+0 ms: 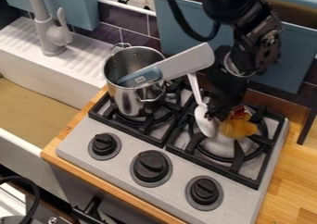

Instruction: Put the orange object inside the pot

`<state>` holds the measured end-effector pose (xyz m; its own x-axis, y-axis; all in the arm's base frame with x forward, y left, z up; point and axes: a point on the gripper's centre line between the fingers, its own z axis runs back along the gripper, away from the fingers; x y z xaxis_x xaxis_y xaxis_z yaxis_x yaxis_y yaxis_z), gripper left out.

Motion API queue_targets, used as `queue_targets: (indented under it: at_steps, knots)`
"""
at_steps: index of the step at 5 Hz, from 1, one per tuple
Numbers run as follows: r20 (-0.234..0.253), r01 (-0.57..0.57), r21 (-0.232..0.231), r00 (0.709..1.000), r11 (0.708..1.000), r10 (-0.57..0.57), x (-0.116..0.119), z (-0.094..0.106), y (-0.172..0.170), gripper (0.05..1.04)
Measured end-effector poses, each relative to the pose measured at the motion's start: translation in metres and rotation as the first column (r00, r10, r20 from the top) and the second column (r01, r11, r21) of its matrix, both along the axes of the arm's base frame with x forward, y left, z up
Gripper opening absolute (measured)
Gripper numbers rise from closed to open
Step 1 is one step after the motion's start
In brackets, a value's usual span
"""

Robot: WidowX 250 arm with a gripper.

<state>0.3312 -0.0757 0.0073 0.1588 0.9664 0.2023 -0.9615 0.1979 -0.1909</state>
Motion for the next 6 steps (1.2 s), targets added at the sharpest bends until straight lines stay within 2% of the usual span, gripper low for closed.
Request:
queue_targets:
  at_steps: [1,2,3,4,5,6]
  knots:
    - [0.0,0.006,-0.025,1.0,1.0,-0.006,-0.002,0.004,-0.006,0.405]
    - [-0.01,0.041,-0.063,0.999,0.997,-0.041,-0.018,0.016,-0.019,0.405]
    - [-0.011,0.099,-0.107,0.995,0.989,-0.101,-0.044,0.033,-0.027,0.405]
    - [-0.008,0.147,-0.12,0.989,0.982,-0.149,-0.065,0.04,-0.025,0.405]
    - [-0.029,0.197,-0.136,0.979,0.971,-0.203,-0.082,0.047,-0.018,0.405]
    - [-0.038,0.193,-0.149,0.979,0.97,-0.201,-0.093,0.056,0.009,0.405]
